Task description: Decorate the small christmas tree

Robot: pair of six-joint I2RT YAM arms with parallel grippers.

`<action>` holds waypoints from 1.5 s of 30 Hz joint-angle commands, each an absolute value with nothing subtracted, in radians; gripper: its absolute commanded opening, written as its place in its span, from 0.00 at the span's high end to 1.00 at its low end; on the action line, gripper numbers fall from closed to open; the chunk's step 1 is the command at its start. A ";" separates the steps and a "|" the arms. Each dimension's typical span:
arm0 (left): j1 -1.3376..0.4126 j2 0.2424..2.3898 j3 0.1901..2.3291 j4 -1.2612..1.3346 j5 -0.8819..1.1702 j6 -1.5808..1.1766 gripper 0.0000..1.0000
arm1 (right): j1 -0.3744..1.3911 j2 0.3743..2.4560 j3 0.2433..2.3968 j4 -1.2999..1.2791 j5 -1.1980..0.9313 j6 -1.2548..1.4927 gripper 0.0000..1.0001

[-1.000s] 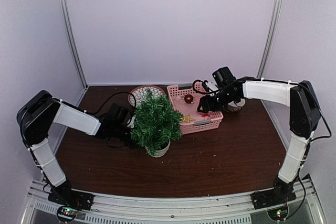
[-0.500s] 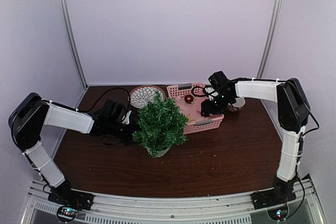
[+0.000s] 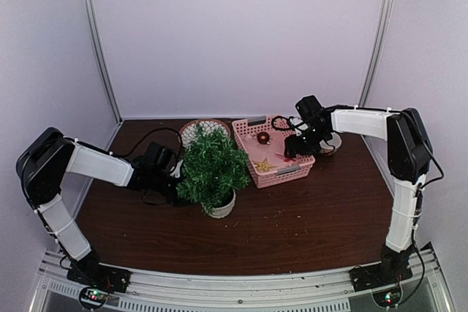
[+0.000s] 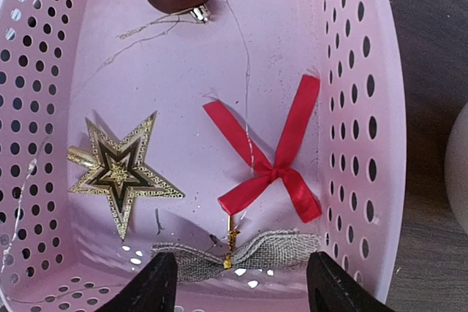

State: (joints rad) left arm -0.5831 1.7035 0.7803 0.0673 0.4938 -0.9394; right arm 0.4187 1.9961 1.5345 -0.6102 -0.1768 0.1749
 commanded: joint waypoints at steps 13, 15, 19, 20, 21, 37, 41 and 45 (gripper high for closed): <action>-0.551 1.655 0.770 0.092 0.519 -0.919 0.27 | 0.240 2.000 1.585 -0.626 -0.185 0.108 0.36; -0.541 1.641 0.764 0.092 0.532 -0.910 0.24 | 0.238 1.991 1.596 -0.629 -0.208 0.095 0.36; -0.520 1.599 0.747 0.090 0.545 -0.898 0.17 | 0.247 1.937 1.578 -0.579 -0.314 0.101 0.35; -0.517 1.586 0.743 0.088 0.546 -0.894 0.16 | 0.255 1.918 1.570 -0.565 -0.333 0.101 0.34; -0.512 1.575 0.743 0.083 0.547 -0.889 0.14 | 0.265 1.900 1.568 -0.558 -0.341 0.103 0.33; -0.419 1.278 0.768 -0.228 0.359 -0.751 0.05 | 0.372 2.064 1.815 -0.801 -0.312 0.045 0.36; -0.417 1.206 0.805 -0.306 0.296 -0.711 0.05 | 0.380 2.114 1.843 -0.854 -0.312 0.029 0.41; -0.417 1.185 0.819 -0.328 0.282 -0.700 0.06 | 0.383 2.149 1.860 -0.881 -0.322 0.019 0.67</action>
